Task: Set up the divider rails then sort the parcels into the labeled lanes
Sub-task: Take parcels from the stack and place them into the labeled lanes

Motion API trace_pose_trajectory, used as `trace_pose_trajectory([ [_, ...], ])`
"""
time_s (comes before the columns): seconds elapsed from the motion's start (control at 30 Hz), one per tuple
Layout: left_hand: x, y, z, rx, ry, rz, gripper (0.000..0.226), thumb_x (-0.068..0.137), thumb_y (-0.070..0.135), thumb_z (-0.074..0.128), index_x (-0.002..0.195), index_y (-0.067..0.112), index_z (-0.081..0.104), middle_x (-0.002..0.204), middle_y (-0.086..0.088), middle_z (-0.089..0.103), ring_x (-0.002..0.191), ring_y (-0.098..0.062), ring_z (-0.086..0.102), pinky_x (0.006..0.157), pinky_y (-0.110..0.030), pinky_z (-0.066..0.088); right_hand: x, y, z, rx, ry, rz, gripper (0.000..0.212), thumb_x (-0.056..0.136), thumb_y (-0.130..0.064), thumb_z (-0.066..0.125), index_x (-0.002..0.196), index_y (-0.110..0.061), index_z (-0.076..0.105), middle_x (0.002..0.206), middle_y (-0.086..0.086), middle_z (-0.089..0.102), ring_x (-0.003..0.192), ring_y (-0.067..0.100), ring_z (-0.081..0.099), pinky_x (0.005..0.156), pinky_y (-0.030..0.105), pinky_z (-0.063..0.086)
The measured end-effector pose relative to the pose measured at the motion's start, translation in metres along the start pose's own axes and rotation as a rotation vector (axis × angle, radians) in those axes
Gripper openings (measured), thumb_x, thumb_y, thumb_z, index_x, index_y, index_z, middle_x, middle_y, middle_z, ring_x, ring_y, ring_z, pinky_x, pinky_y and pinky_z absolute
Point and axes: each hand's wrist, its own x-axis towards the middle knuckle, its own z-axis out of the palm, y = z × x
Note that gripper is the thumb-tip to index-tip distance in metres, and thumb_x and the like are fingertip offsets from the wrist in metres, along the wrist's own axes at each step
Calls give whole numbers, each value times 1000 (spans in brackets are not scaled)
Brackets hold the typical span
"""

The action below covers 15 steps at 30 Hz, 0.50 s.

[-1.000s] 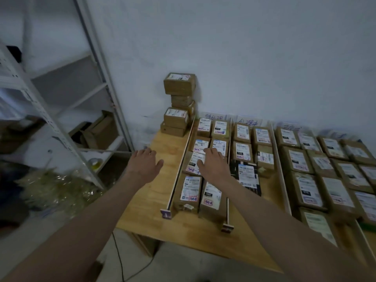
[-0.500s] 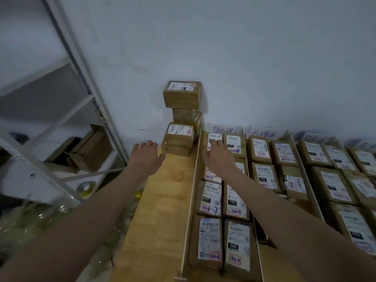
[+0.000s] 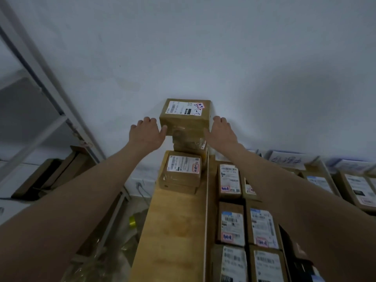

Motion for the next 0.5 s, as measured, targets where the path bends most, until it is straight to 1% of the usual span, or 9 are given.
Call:
trace_pose_trajectory([
  [0.07, 24, 5, 1, -290, -35, -110, 64, 102, 53, 32, 145, 6, 39, 147, -16, 44, 131, -35, 46, 104, -46, 40, 20, -4, 7, 182, -1, 64, 50, 102, -32, 44, 142, -4, 35, 138, 15, 44, 126, 30, 46, 97, 39, 43],
  [0.13, 42, 15, 4, -574, -83, -228, 64, 103, 50, 35, 149, 7, 33, 151, -16, 40, 134, -34, 44, 103, -42, 41, 34, -7, 16, 373, 8, 147, 52, 103, -32, 43, 145, -4, 32, 140, 15, 44, 127, 31, 47, 97, 37, 43],
  [0.17, 48, 19, 7, -692, -107, -272, 62, 103, 49, 36, 150, 8, 32, 151, -15, 40, 134, -33, 43, 101, -40, 41, 39, -8, 21, 453, 9, 186, 52, 104, -32, 42, 146, -4, 31, 141, 16, 45, 126, 31, 49, 99, 38, 45],
  [0.23, 58, 26, 15, -876, -142, -325, 59, 103, 47, 37, 148, 9, 33, 148, -13, 43, 131, -31, 45, 92, -36, 40, 46, -7, 30, 572, 19, 223, 48, 104, -32, 42, 145, -8, 36, 139, 14, 50, 121, 30, 53, 102, 44, 47],
  [0.27, 60, 29, 20, -938, -143, -345, 58, 103, 46, 38, 147, 9, 34, 147, -13, 44, 129, -30, 46, 89, -35, 39, 48, -6, 34, 603, 31, 219, 45, 104, -32, 43, 143, -10, 39, 138, 12, 53, 119, 28, 55, 101, 44, 48],
  [0.37, 59, 34, 30, -1029, -99, -391, 54, 103, 44, 39, 145, 10, 35, 144, -12, 47, 124, -28, 49, 86, -33, 38, 45, -5, 35, 641, 70, 196, 40, 104, -29, 45, 141, -13, 44, 136, 7, 54, 118, 23, 55, 100, 37, 49],
  [0.47, 45, 37, 29, -1111, -20, -390, 52, 102, 45, 42, 143, 13, 38, 141, -9, 49, 115, -22, 50, 87, -34, 40, 36, -8, 25, 681, 105, 180, 38, 103, -27, 47, 139, -14, 46, 135, 6, 55, 119, 22, 55, 99, 36, 49],
  [0.5, 40, 37, 25, -1144, 10, -393, 52, 101, 46, 44, 143, 15, 38, 140, -8, 49, 115, -22, 50, 89, -35, 41, 29, -11, 19, 709, 113, 183, 39, 103, -27, 48, 139, -14, 46, 134, 5, 56, 117, 21, 56, 98, 35, 49],
])
